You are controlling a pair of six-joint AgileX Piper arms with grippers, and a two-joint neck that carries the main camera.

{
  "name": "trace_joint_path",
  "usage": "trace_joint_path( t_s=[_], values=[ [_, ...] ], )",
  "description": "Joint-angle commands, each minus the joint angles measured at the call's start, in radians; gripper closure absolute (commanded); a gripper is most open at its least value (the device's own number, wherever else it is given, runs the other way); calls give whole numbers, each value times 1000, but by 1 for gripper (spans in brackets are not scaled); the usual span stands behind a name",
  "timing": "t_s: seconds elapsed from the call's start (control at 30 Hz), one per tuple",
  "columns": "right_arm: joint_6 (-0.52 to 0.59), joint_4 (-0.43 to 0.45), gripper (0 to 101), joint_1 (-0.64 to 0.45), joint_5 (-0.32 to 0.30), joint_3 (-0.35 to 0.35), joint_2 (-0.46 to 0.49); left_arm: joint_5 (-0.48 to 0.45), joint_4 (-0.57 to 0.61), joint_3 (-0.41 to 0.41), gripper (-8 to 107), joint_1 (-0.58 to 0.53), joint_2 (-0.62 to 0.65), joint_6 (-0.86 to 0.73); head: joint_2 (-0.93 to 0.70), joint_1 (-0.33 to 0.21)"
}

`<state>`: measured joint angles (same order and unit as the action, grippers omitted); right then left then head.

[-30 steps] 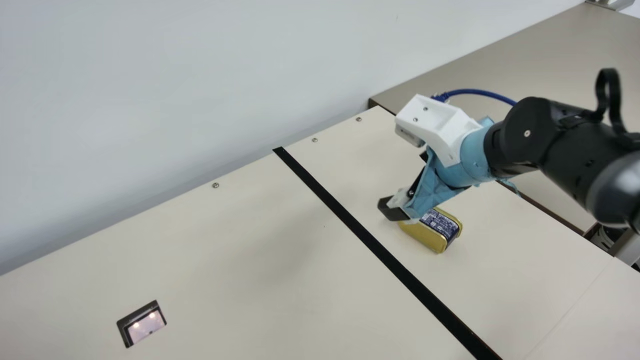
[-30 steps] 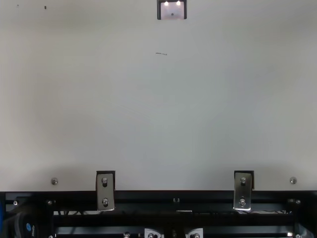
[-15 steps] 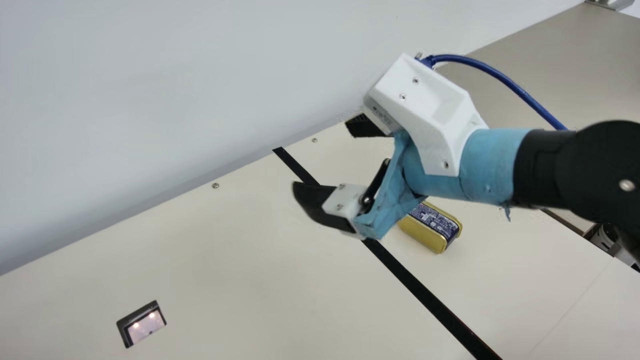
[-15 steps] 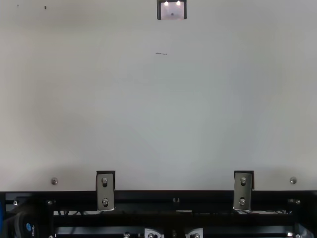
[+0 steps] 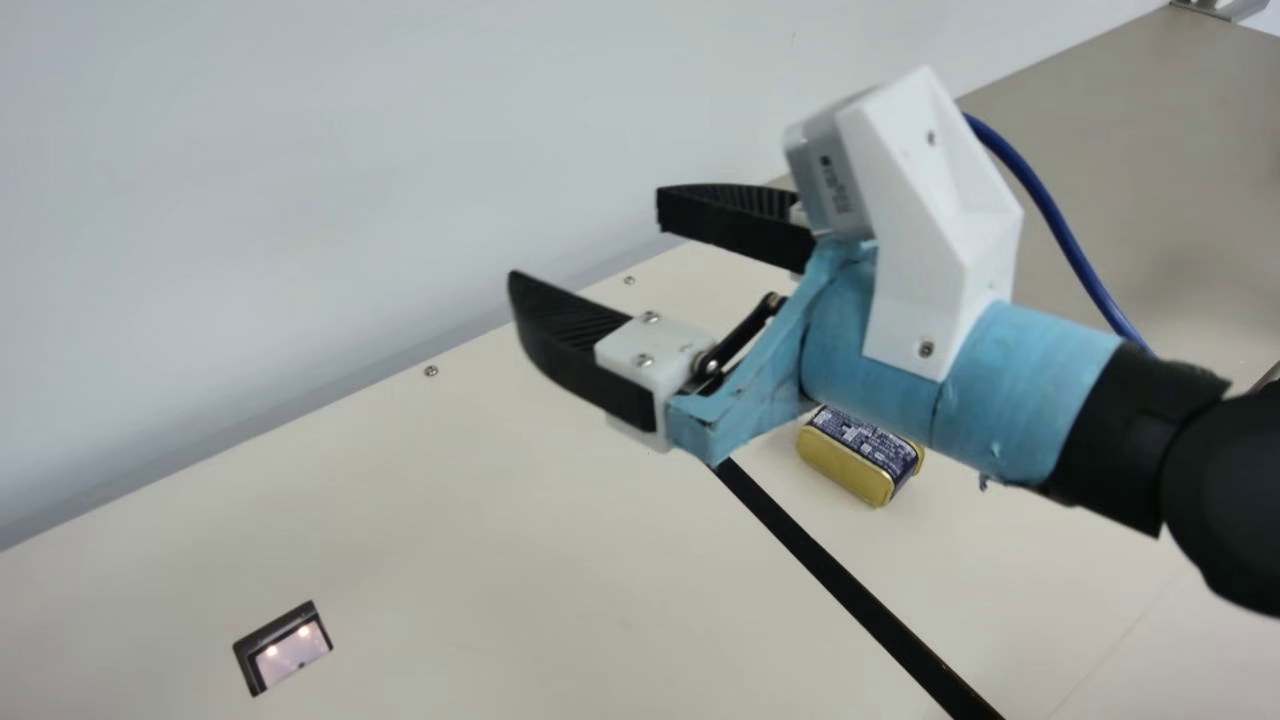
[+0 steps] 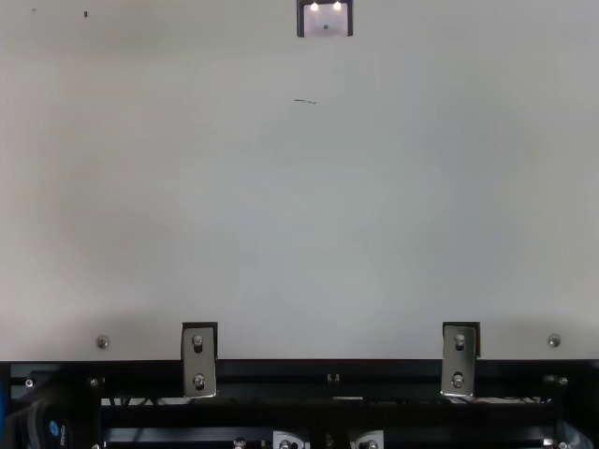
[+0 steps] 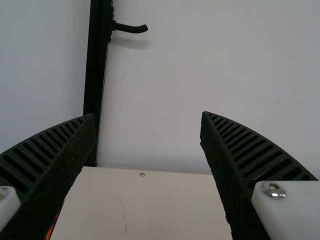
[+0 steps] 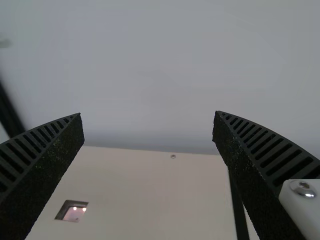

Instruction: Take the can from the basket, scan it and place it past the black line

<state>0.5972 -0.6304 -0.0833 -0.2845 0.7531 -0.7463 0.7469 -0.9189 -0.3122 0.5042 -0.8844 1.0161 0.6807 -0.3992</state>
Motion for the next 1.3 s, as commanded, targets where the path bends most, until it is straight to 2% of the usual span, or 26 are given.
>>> trace_joint_path(
  t_s=[0.0,0.17,0.27,0.3,0.4,0.57,0.77,0.9,1.17,1.27],
  values=[
    [-30,28,0,-2,98,-61,22,0,0,0,9,0,0,0,18,-37],
    [-88,79,0,-1,203,-168,80,0,0,0,9,0,0,0,18,-37],
    [-118,108,0,-1,243,-223,105,0,0,0,9,0,0,0,18,-37],
    [-106,94,0,-1,214,-185,98,0,0,0,9,0,0,0,18,-37],
    [-120,106,0,-1,241,-223,107,0,0,0,9,0,0,0,18,-37],
    [-120,105,0,-1,241,-225,107,17,33,-3,9,-14,-31,-57,18,-37],
    [-120,105,0,-1,241,-225,107,43,174,-45,9,-92,-103,-166,18,-37],
    [-120,105,0,-1,241,-225,107,-63,350,-71,9,-177,-107,-208,18,-37],
    [-120,105,0,-1,241,-225,107,-444,710,-150,9,-300,-64,-257,18,-37],
    [-120,105,0,-1,241,-225,107,-541,800,-175,9,-307,-22,-295,18,-37]
  ],
)
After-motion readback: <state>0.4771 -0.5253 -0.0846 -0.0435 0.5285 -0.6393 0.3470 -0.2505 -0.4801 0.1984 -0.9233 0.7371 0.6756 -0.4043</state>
